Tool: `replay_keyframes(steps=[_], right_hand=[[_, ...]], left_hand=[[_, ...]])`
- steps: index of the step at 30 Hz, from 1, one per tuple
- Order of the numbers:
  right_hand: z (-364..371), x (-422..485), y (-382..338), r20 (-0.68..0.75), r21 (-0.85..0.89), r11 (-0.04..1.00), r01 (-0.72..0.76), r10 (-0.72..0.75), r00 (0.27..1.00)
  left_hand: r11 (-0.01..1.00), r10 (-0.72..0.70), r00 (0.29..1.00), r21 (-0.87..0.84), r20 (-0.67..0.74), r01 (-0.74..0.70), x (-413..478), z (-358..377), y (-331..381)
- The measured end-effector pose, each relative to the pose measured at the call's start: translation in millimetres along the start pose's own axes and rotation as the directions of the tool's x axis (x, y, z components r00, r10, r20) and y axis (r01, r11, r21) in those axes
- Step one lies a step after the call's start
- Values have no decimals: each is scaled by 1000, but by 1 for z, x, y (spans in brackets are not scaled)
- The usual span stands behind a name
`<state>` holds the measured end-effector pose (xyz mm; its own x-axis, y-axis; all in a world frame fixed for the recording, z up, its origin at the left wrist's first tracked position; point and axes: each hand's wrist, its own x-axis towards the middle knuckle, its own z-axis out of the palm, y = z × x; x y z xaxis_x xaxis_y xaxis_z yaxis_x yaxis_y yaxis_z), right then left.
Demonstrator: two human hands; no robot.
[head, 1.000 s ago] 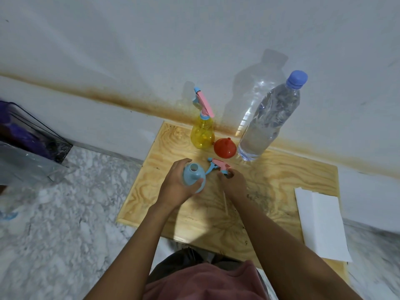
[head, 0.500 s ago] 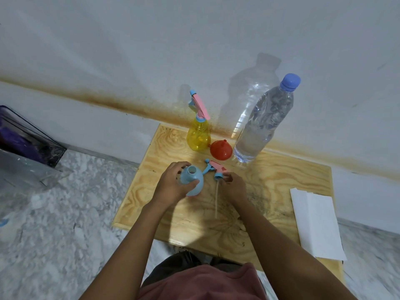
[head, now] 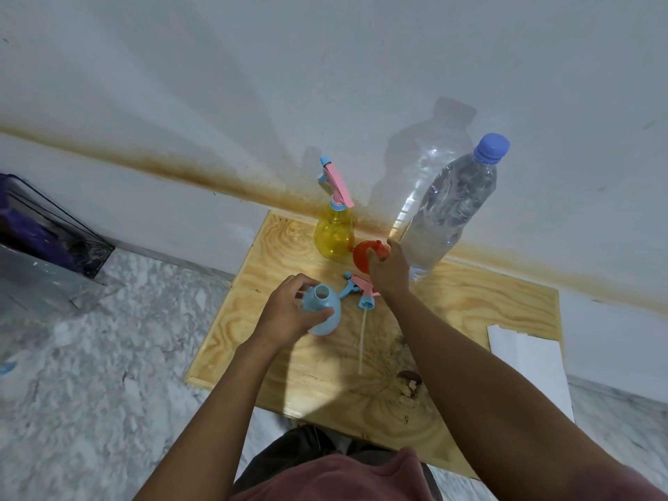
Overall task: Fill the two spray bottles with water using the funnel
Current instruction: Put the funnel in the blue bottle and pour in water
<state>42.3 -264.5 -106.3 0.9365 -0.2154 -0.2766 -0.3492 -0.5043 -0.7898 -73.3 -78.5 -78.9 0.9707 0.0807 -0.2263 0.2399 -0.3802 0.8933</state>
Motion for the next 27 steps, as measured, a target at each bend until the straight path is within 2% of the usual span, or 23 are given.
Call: replay_keyframes(steps=[5,10,16,20,24,27], right_hand=[[5,14,-5,-51,-64,998,24,-27,998],[4,10,-6,-107,-6,1000,31,-31,994],[-11,-26,-10,-191,42,985,166,-155,969],[-30,-56,-18,-269,-80,961,263,-275,923],[-49,-75,-32,-213,-14,912,410,-404,890],[-61,-81,-47,-111,94,897,432,-421,900]], left_hand=[[1000,-8,1000,8,3,8,0,-1,0],[1000,1,1000,20,7,-1,0,-1,0],[998,7,1000,68,4,-7,-2,0,4],[987,19,1000,162,-6,-18,-4,1,6],[977,47,999,210,-5,-45,-10,-1,11],[976,142,990,168,-5,-139,-16,-9,20]])
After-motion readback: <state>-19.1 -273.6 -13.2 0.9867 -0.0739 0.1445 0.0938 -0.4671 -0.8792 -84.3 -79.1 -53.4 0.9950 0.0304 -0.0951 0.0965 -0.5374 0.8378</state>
